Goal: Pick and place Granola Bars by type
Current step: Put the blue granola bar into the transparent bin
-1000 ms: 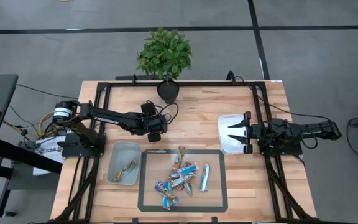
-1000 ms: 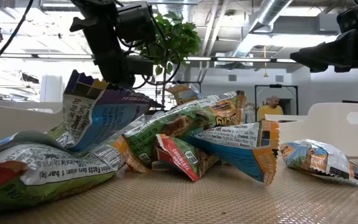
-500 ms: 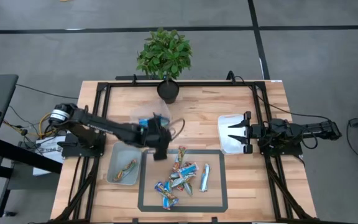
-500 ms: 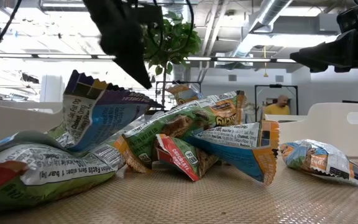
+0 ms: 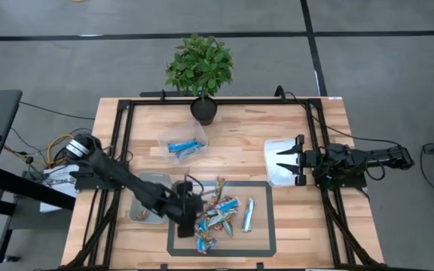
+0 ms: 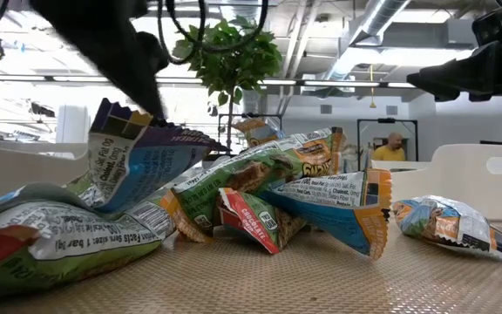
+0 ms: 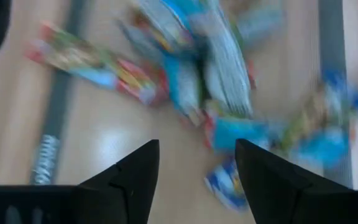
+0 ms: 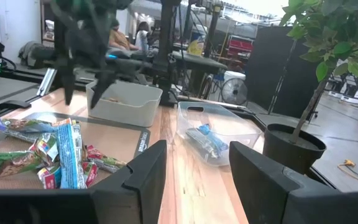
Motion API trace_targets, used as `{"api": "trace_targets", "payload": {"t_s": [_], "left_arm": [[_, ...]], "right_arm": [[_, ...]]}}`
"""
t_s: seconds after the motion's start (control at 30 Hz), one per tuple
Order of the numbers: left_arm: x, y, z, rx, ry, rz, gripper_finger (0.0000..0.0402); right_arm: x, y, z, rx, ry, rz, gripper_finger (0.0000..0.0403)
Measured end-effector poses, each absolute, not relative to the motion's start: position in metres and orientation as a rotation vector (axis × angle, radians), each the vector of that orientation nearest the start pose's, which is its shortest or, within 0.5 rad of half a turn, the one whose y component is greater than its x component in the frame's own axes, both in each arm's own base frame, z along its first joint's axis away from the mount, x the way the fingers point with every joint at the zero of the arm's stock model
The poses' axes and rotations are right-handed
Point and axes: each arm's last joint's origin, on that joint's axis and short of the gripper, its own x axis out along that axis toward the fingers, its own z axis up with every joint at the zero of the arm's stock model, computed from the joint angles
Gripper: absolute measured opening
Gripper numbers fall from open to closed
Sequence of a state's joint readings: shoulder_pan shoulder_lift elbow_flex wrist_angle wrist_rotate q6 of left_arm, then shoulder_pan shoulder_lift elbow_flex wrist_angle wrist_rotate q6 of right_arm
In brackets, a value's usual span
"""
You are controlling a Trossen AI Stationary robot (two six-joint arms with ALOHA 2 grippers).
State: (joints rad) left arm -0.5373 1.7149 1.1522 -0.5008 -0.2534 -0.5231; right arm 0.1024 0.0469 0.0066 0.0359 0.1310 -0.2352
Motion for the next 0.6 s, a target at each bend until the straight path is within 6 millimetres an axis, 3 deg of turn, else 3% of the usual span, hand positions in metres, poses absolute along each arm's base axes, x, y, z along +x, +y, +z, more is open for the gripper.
{"api": "trace_targets", "payload": {"t_s": [0.27, 0.6], "left_arm": [[0.296, -0.220, 0.181, 0.243, 1.028, -0.268, 0.0203], [0.300, -0.224, 0.171, 0.373, 0.979, -0.271, 0.0203]], "right_arm": [[0.100, 0.006, 0.165, -0.236, 0.014, -0.027, 0.0171], [0.101, 0.007, 0.164, -0.237, 0.021, -0.027, 0.0171]]}}
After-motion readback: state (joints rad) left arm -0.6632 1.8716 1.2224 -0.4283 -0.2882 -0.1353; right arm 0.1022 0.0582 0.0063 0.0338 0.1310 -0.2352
